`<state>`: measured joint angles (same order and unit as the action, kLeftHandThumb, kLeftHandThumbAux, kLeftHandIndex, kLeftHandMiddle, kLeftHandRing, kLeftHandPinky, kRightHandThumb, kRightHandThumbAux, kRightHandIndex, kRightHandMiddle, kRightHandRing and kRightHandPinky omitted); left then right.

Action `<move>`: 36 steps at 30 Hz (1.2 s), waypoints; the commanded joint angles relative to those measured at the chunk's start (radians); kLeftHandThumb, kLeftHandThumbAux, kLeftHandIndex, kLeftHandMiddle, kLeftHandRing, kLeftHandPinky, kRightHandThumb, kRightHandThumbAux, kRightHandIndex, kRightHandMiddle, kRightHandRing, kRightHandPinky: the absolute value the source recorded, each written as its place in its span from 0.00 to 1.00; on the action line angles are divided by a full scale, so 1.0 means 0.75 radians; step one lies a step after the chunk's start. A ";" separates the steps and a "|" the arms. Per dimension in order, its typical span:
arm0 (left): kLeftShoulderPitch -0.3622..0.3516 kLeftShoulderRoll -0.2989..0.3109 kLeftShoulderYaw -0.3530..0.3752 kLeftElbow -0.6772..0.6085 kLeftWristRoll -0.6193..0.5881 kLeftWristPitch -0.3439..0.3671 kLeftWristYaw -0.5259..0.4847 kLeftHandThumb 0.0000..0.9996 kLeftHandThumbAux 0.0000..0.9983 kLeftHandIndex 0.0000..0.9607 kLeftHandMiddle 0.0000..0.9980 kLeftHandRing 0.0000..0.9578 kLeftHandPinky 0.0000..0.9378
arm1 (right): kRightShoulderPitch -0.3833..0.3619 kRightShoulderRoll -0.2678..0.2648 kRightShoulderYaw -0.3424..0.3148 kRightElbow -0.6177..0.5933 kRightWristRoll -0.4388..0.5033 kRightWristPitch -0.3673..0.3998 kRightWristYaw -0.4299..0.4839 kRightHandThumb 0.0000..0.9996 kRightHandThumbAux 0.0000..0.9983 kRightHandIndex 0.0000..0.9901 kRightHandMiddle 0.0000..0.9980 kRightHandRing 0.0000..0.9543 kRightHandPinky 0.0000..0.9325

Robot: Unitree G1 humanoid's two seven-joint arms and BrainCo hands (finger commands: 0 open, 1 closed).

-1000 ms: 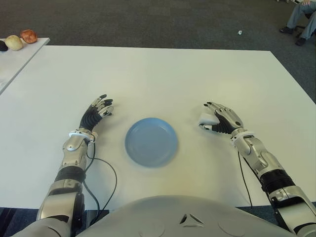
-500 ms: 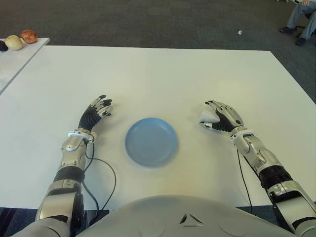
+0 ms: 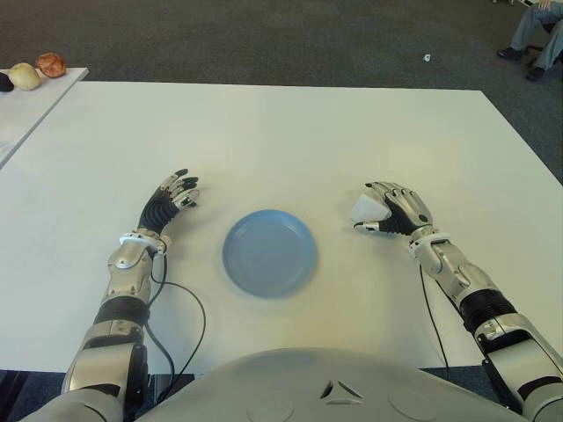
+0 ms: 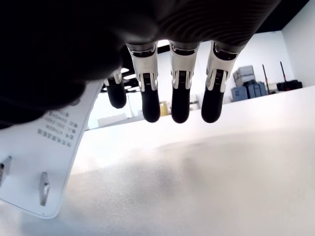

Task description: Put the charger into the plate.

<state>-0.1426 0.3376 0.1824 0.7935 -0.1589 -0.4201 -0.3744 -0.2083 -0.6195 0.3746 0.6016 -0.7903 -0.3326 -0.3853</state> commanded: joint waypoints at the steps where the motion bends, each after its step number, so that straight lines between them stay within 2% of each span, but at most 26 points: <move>1: 0.038 0.007 -0.007 0.037 0.016 0.061 -0.017 0.00 0.59 0.12 0.21 0.17 0.09 | 0.019 0.016 0.037 0.029 -0.039 0.008 -0.022 0.55 0.37 0.16 0.24 0.26 0.31; 8: 0.033 0.012 -0.002 0.048 0.006 0.055 -0.039 0.00 0.59 0.12 0.21 0.17 0.08 | 0.020 0.022 0.048 0.035 -0.036 0.008 -0.056 0.63 0.37 0.21 0.30 0.33 0.37; 19: 0.023 0.013 0.002 0.064 0.007 0.053 -0.043 0.00 0.60 0.13 0.22 0.18 0.09 | 0.026 0.028 0.075 0.032 -0.044 0.030 -0.074 0.68 0.38 0.23 0.33 0.37 0.40; 21: 0.022 0.014 0.000 0.065 0.011 0.051 -0.043 0.00 0.60 0.13 0.21 0.17 0.08 | 0.017 0.037 0.087 0.064 -0.051 0.035 -0.090 0.69 0.39 0.26 0.33 0.37 0.42; 23: 0.022 0.015 -0.001 0.065 0.013 0.051 -0.042 0.00 0.60 0.12 0.21 0.17 0.07 | 0.000 0.047 0.100 0.107 -0.060 0.035 -0.111 0.71 0.40 0.35 0.42 0.45 0.51; 24: 0.023 0.013 -0.001 0.063 0.012 0.052 -0.041 0.00 0.60 0.12 0.21 0.16 0.07 | -0.018 0.058 0.118 0.157 -0.086 0.041 -0.168 0.72 0.40 0.36 0.43 0.47 0.52; 25: 0.023 0.011 -0.002 0.061 0.012 0.053 -0.040 0.00 0.60 0.12 0.21 0.17 0.07 | -0.030 0.065 0.130 0.190 -0.105 0.046 -0.209 0.73 0.42 0.45 0.54 0.59 0.66; 26: 0.023 0.010 -0.002 0.060 0.011 0.054 -0.039 0.00 0.60 0.12 0.21 0.17 0.08 | -0.040 0.070 0.140 0.217 -0.117 0.048 -0.240 0.74 0.43 0.50 0.61 0.66 0.74; 29: 0.018 0.010 0.001 0.068 0.007 0.053 -0.043 0.00 0.60 0.12 0.21 0.17 0.08 | -0.063 0.078 0.177 0.255 -0.171 0.084 -0.333 0.75 0.45 0.58 0.71 0.77 0.86; 30: 0.017 0.009 0.003 0.070 0.005 0.050 -0.042 0.00 0.60 0.12 0.21 0.17 0.08 | -0.069 0.082 0.189 0.263 -0.193 0.109 -0.368 0.75 0.45 0.59 0.72 0.79 0.87; 31: 0.017 0.008 0.005 0.071 0.003 0.049 -0.041 0.00 0.60 0.12 0.22 0.17 0.09 | -0.074 0.085 0.198 0.271 -0.206 0.124 -0.392 0.75 0.54 0.53 0.75 0.82 0.90; 33: 0.016 0.007 0.005 0.072 0.005 0.047 -0.037 0.00 0.60 0.13 0.22 0.18 0.10 | -0.080 0.095 0.211 0.287 -0.220 0.148 -0.428 0.74 0.63 0.48 0.79 0.85 0.92; 36: 0.017 0.006 0.003 0.071 0.012 0.046 -0.028 0.00 0.60 0.13 0.22 0.18 0.10 | -0.078 0.108 0.219 0.287 -0.216 0.177 -0.452 0.74 0.67 0.46 0.81 0.86 0.93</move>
<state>-0.1509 0.3468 0.1894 0.8111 -0.1601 -0.4199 -0.3924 -0.3008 -0.5641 0.5036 0.7769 -0.9113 -0.2532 -0.7375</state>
